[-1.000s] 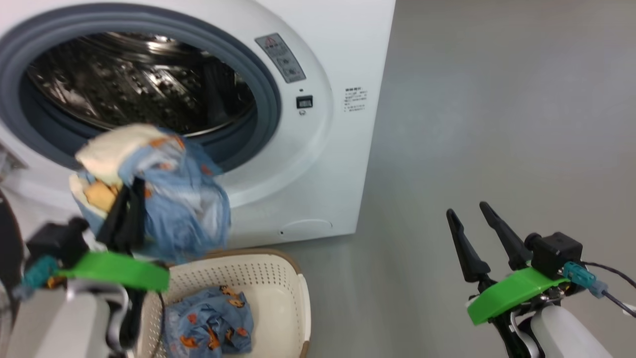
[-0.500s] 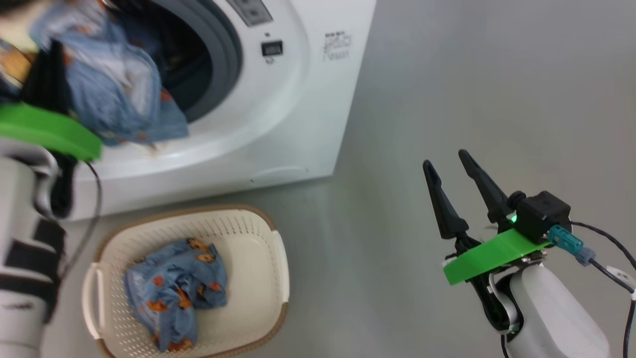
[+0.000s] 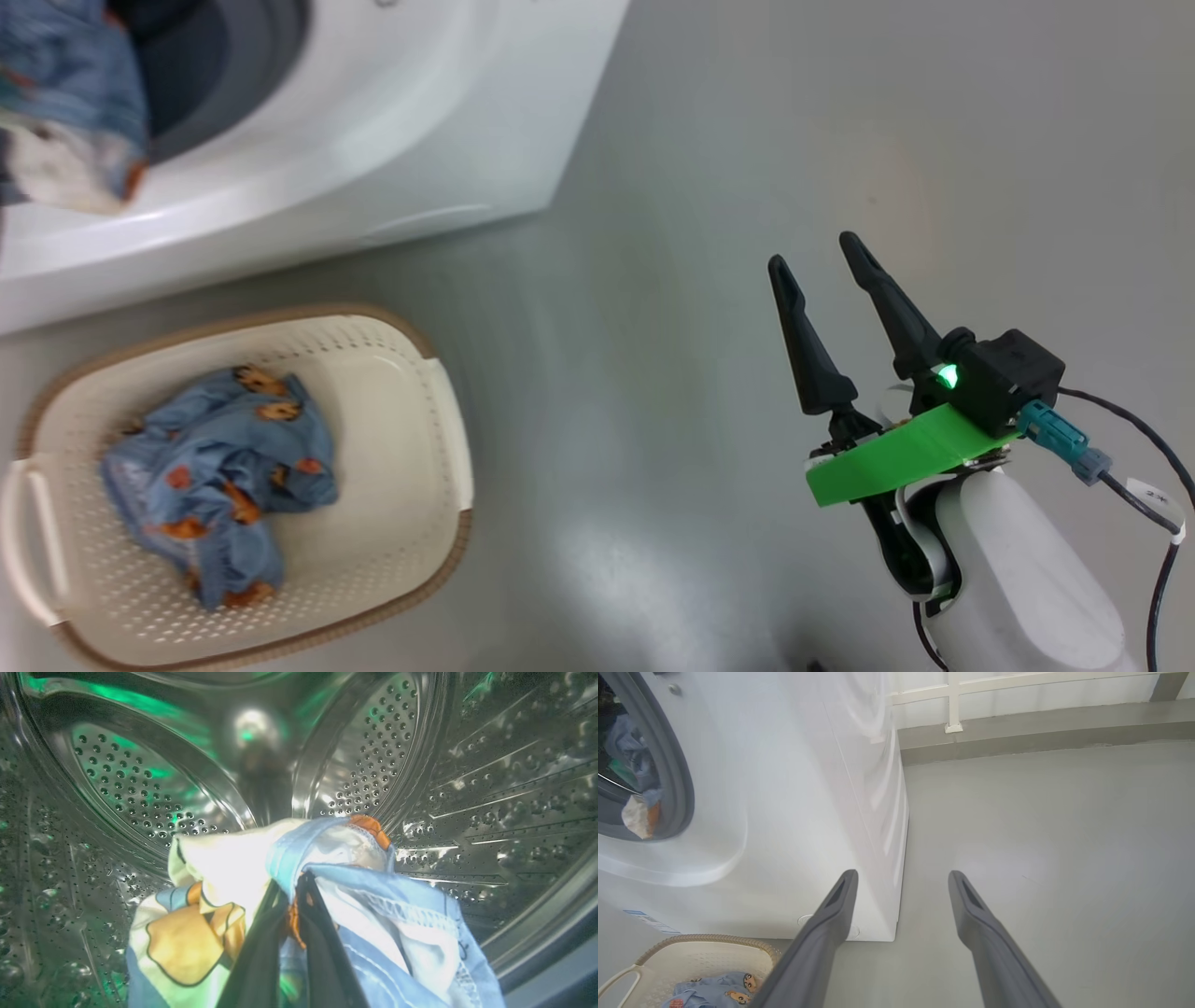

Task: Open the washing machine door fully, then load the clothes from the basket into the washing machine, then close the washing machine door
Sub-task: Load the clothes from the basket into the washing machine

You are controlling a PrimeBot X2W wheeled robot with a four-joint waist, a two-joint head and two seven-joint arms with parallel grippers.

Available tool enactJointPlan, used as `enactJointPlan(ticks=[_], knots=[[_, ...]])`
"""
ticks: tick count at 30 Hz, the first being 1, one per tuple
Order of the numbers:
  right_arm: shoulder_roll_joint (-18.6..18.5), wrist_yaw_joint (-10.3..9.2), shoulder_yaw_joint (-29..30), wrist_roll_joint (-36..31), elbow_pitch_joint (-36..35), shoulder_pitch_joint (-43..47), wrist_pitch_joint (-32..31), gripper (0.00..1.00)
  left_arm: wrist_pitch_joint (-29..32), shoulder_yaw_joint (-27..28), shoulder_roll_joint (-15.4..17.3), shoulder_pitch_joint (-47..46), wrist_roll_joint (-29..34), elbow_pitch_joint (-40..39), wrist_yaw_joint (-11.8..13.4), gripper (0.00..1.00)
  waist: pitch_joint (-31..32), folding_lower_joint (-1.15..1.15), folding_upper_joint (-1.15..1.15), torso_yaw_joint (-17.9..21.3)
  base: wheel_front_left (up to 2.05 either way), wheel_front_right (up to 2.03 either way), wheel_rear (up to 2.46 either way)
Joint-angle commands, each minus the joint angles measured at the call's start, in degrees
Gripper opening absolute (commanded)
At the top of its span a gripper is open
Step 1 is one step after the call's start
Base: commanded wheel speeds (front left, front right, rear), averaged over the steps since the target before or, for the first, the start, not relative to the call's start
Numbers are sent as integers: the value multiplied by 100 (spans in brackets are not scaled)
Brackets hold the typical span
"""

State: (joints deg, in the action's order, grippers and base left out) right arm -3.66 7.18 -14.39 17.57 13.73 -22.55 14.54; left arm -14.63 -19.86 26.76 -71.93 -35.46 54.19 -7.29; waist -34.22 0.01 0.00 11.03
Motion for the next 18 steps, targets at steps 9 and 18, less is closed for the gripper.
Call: enactJointPlan(ticks=[9,18], knots=[[70,31,-84,-92,-285,88,46,100,-36,873,572,-595,708,-946,113,0,-632,-1,0,567,0,0,0],[77,31,-177,5,-249,110,46,100,-31,1389,255,-266,1190,-397,51,100,-547,-1,0,548,0,0,0]])
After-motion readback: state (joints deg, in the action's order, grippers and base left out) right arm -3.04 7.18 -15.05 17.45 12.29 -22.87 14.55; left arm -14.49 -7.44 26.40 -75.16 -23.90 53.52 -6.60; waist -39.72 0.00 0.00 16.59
